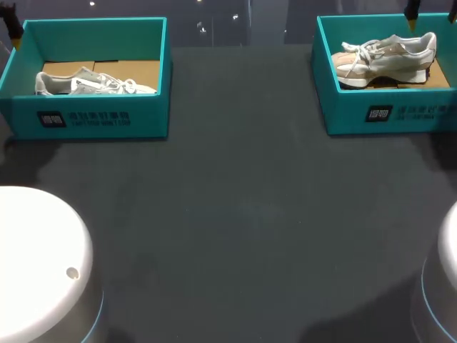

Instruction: Take the shoe out of the shoebox, open the shoe tongue, remove and reinsert the insole, then place the shoe into the shoebox

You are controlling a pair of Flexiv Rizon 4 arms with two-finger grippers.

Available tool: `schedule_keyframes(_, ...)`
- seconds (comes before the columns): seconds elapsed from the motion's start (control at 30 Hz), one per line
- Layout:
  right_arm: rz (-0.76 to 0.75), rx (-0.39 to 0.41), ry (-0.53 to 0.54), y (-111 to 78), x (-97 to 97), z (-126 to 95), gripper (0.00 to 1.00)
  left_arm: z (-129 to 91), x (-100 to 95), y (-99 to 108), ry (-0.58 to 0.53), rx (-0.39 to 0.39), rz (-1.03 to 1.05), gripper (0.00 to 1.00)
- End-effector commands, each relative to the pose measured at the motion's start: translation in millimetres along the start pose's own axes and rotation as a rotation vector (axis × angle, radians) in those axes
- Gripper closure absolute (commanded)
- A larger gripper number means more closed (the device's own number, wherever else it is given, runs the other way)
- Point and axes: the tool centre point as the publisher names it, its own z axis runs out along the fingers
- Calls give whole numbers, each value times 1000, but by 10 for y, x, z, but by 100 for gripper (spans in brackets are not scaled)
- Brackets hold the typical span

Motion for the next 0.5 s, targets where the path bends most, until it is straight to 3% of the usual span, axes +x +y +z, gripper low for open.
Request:
schedule_keyframes(0.03,0,25,-1,32,-1,-10,0,-2,4,5,1,1,1,0)
schedule_keyframes(0.23,83,35,-78,269,-223,71,0,-2,4,5,1,1,1,0)
schedule_keyframes(0.5,73,12,-66,526,-427,380,0,-2,4,5,1,1,1,0)
